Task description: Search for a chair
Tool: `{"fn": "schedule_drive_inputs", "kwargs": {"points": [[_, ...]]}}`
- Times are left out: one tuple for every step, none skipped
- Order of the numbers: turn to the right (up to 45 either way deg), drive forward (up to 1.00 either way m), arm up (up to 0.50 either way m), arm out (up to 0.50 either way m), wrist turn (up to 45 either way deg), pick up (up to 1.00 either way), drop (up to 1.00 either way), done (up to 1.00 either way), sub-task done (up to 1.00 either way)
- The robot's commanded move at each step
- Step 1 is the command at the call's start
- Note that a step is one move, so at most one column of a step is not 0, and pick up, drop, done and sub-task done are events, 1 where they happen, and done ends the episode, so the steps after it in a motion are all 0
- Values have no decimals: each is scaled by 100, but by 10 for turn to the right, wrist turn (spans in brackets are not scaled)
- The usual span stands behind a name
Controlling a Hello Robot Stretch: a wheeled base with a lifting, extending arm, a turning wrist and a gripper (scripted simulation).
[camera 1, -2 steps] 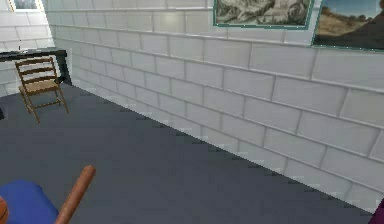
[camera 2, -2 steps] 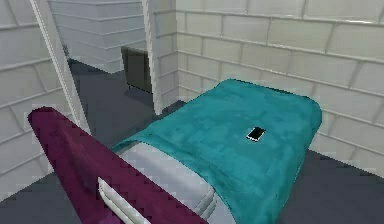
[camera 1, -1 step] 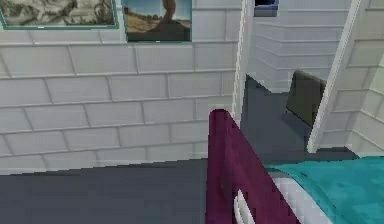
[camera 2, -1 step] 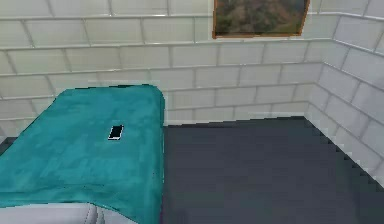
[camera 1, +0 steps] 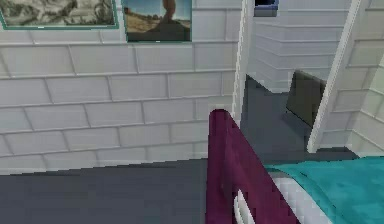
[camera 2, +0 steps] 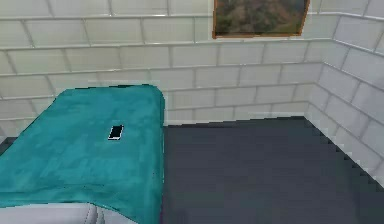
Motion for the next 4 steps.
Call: {"fn": "schedule_drive_inputs", "kwargs": {"points": [[-330, 0, 0, 0, 0, 0, 0, 0, 0], [0, 30, 0, 0, 0, 0, 0, 0, 0], [-180, 0, 0, 0, 0, 0, 0, 0, 0], [0, 100, 0, 0, 0, 0, 0, 0, 0]]}}
